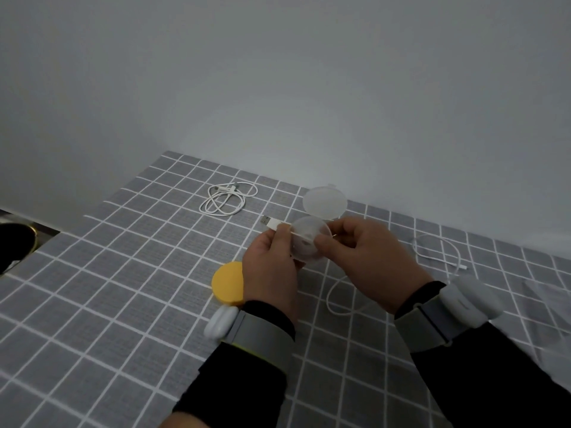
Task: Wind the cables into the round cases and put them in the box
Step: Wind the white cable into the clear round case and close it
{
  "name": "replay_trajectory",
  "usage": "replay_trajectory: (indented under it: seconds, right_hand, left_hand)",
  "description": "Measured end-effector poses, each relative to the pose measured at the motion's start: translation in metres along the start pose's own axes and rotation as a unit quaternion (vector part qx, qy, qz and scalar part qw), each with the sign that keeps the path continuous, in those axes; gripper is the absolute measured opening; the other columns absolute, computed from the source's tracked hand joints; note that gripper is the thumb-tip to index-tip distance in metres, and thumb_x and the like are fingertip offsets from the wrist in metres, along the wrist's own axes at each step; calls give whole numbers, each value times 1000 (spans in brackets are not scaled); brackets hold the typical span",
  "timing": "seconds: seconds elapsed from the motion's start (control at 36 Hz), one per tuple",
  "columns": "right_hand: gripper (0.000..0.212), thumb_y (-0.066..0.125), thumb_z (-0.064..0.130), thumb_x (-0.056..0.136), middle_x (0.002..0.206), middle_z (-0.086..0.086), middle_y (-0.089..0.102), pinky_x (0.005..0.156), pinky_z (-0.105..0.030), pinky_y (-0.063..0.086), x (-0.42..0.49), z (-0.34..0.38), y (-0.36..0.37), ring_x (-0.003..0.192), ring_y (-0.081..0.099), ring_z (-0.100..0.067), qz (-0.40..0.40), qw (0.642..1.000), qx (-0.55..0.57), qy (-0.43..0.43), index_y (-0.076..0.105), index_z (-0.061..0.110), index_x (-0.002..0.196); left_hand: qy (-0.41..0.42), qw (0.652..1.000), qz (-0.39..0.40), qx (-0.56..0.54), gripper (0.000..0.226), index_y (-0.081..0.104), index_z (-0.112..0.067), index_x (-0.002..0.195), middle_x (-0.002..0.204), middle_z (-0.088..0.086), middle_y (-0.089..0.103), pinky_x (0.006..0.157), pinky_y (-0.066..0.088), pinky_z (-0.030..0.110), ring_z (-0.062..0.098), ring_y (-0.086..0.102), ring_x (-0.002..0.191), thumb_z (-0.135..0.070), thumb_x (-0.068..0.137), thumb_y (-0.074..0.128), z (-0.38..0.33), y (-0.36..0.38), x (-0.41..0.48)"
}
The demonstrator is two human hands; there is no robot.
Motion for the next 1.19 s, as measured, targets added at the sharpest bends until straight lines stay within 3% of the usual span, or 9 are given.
replay_trajectory:
  seconds: [0.11,0.31,0.5,0.61,0.72,0.86,0.97,1.11,1.19]
  right_hand:
    - [17,70,35,89,78,7,75,60,-19,46,-2,0,1,58,63,2,12,1000,-7,1,71,25,102]
    - [22,72,41,85,81,7,77,78,-33,59,-5,-4,0,75,71,-5,5,1000,-8,19,73,25,100]
    - [5,72,30,89,64,11,72,55,-15,50,-5,-3,4,51,61,-1,8,999,48,12,74,25,91]
    - [6,71,25,90,70,13,74,61,-10,48,-2,-4,-6,63,67,2,-41,998,55,-8,76,21,92]
    - [10,68,26,92,74,8,76,65,-16,52,4,-1,-18,68,69,-7,-22,999,-8,-24,76,20,90]
    - [14,65,28,95,74,12,76,73,-20,51,10,4,-36,73,68,-10,12,998,-53,-41,74,24,85]
    - [17,62,31,96,75,11,75,77,-38,54,12,10,-45,75,67,-24,57,989,-127,-51,74,26,85]
    - [12,63,29,95,78,13,75,88,-33,53,14,16,-46,79,69,-4,105,980,-163,-49,74,26,92]
    - [12,64,32,94,83,9,75,88,-37,55,16,19,-46,84,70,-8,114,976,-176,-52,75,27,96]
  left_hand:
    - [-5,1000,-9,-6,27,70,-1,88,92,24,74,81,58,44,34,71,85,-17,101,53,-2,-1,-2]
    - [-1,1000,-2,3,29,68,4,94,86,22,73,62,58,29,25,69,74,-18,101,52,-1,-2,-2]
    - [-27,998,3,-54,27,68,-2,87,81,15,74,81,57,44,27,71,77,-18,101,52,-1,-1,-2]
    - [-32,997,26,-65,25,56,5,120,100,28,71,87,58,51,38,71,93,-11,101,50,2,4,1]
    - [7,998,39,-50,58,34,-33,147,125,24,62,81,60,46,36,69,105,-4,99,52,2,5,2]
    - [55,995,49,74,32,74,-35,109,140,-2,55,99,53,47,24,62,121,-14,91,59,1,5,0]
    - [78,986,72,130,24,77,-20,103,107,0,75,90,55,36,13,70,102,-19,92,55,-3,5,-4]
    - [103,958,133,232,35,74,-13,86,84,13,73,74,54,40,18,67,77,-42,96,57,-4,15,-13]
    - [112,946,174,249,28,74,-11,91,70,0,71,59,50,23,3,60,62,-35,95,60,-2,20,-15]
Point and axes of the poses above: each hand's wrist, its own x-axis towards the middle knuckle, its own y-axis out of the palm, z = x × y, the point moved 5 cm from there along x, towards the middle knuckle
